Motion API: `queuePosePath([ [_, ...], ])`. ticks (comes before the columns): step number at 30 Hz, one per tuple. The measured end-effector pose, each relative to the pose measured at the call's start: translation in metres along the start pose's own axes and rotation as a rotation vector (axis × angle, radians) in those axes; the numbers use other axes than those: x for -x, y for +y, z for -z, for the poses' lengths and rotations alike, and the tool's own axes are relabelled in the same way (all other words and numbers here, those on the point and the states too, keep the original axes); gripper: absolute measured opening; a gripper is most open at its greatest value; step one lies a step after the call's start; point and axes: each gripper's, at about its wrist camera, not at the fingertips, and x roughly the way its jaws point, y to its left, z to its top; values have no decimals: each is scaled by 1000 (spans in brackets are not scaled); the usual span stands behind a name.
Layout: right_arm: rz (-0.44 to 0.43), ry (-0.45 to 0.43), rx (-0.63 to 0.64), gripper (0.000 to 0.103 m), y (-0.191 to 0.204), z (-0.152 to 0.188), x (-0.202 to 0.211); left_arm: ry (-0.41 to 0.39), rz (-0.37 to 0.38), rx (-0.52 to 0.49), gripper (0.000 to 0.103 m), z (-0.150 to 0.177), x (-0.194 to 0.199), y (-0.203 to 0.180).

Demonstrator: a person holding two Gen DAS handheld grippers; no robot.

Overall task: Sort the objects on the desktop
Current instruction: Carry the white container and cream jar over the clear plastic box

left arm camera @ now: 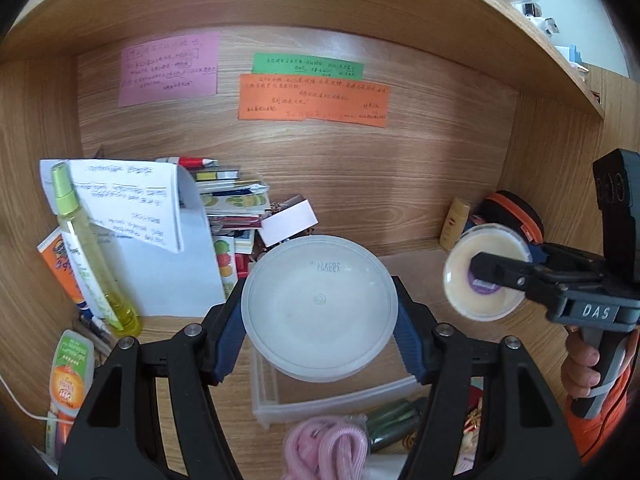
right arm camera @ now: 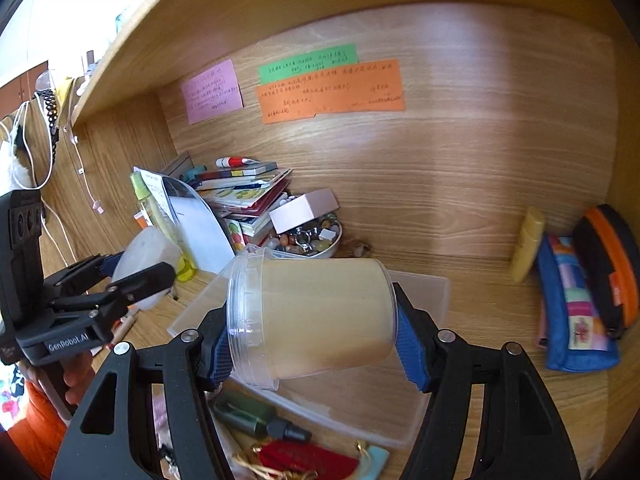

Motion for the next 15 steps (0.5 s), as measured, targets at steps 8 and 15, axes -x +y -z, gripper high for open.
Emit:
queuePosePath([
  [8, 30, 72, -21, 63, -12, 11, -28, 70, 15, 3, 65, 6, -46, 0],
  [15, 90, 125, 0, 63, -16, 22, -48, 150, 56, 1, 65, 21, -72, 2],
])
